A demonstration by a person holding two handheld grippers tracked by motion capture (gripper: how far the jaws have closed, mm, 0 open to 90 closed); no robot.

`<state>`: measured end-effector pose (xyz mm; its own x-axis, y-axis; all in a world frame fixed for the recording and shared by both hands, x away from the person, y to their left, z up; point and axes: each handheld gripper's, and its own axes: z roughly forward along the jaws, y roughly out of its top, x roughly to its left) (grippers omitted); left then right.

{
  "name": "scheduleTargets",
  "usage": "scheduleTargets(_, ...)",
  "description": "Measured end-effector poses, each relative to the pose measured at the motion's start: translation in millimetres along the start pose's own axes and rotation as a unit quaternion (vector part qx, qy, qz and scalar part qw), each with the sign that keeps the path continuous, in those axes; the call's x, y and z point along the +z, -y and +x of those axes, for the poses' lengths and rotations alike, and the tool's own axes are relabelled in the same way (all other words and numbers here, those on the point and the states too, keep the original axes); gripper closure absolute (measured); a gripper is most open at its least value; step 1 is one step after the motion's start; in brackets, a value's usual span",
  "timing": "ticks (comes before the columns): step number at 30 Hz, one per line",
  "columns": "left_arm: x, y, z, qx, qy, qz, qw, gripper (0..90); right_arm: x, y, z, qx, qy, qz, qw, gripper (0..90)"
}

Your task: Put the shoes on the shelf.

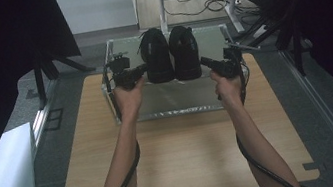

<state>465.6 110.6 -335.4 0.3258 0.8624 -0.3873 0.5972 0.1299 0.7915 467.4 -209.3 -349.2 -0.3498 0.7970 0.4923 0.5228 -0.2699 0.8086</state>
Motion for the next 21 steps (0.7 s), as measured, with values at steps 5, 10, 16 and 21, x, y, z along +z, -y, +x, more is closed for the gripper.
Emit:
scheduleTargets(5,4.4,-1.8,-0.8,0.009,-0.011,0.0,0.9999,89.8,6.1,-1.6,-3.2,0.014,0.006,-0.004,0.9999,90.0)
scheduleTargets(10,-6.4,10.9,4.6,0.003,0.003,-0.036,0.9993,73.3,-4.4,3.7,-6.4,0.011,-0.015,-0.014,0.9997,78.4)
scheduleTargets(16,-24.4,23.9,4.2,0.036,0.008,-0.06,0.9975,50.0,-23.0,10.7,-12.1,-0.005,-0.062,-0.016,0.998,60.4)
scheduleTargets(21,-37.5,33.3,4.0,0.07,0.01,-0.056,0.9959,41.6,-31.5,15.0,-13.4,-0.027,-0.067,-0.021,0.9972,53.4)
